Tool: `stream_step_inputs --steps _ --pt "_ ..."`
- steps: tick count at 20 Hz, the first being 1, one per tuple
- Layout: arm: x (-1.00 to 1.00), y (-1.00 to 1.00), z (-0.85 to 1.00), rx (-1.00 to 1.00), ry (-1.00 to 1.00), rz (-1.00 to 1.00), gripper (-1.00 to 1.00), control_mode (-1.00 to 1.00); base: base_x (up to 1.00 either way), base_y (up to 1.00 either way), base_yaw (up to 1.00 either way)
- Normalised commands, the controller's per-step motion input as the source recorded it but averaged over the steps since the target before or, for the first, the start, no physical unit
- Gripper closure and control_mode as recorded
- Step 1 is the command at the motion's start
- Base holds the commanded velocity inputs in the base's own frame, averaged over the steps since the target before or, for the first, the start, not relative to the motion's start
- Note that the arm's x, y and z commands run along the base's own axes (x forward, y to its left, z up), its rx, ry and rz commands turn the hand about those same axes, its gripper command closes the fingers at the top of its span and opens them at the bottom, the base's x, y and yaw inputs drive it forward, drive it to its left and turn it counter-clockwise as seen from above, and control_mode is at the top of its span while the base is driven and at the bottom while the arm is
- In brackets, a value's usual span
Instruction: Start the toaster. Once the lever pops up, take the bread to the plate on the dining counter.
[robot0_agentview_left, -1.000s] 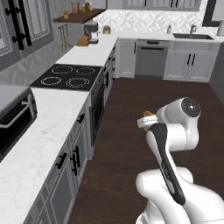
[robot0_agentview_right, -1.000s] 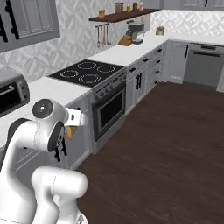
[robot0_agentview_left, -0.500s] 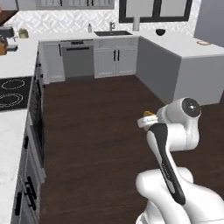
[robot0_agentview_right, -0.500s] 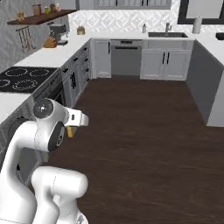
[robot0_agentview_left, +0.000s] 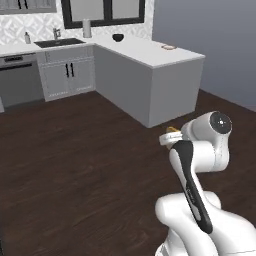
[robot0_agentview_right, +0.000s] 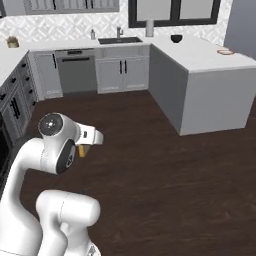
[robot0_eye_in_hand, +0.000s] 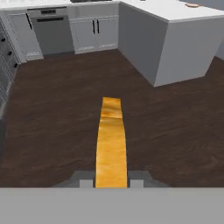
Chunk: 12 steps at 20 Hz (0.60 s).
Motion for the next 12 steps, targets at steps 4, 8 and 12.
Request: stream_step_inputs --steps 4,8,12 --pt "0.00 0.00 0.00 0.00 0.00 0.00 1.00 1.00 1.00 0.00 -0.20" --pt "0.00 0.00 0.00 0.00 0.00 0.00 1.00 1.00 1.00 0.00 -0.09" --pt "0.00 0.00 0.00 0.00 0.00 0.00 1.00 1.00 1.00 -0.01 -0.07"
